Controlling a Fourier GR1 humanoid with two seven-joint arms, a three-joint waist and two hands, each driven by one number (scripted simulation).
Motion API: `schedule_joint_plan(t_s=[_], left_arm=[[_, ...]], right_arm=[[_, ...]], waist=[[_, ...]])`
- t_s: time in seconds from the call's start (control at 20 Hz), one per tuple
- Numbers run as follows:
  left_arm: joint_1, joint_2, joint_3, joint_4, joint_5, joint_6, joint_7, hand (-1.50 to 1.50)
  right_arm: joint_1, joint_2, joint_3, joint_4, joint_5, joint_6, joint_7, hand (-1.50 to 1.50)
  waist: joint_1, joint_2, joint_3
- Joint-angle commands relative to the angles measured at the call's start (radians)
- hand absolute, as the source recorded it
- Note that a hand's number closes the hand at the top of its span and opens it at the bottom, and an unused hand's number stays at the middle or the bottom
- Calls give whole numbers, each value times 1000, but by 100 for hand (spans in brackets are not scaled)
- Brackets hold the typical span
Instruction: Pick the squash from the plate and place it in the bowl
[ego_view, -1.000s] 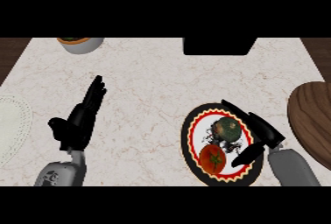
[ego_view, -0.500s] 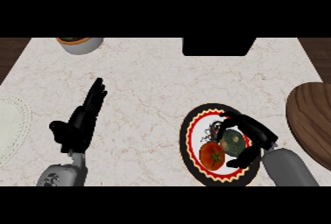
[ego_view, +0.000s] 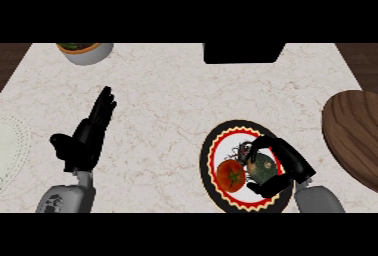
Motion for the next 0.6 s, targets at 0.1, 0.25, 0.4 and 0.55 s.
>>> schedule_joint_plan(t_s=[0.1, 0.25, 0.4, 0.55], left_arm=[[4, 0, 17, 10, 15, 0, -3, 0], [18, -11, 6, 28, -13, 21, -29, 0], [9, 7, 8, -11, 7, -7, 9, 0], [30, -15, -16, -36, -7, 7, 12, 0]], right_arm=[[156, 143, -113, -212, -44, -240, 227, 150], [227, 145, -33, -445, -122, -287, 260, 150], [303, 147, 21, -632, -48, -378, 283, 150], [351, 147, 67, -810, 68, -426, 351, 150]], waist=[[-36, -6, 0], [-22, -4, 1], [-4, -2, 2], [-1, -1, 2]])
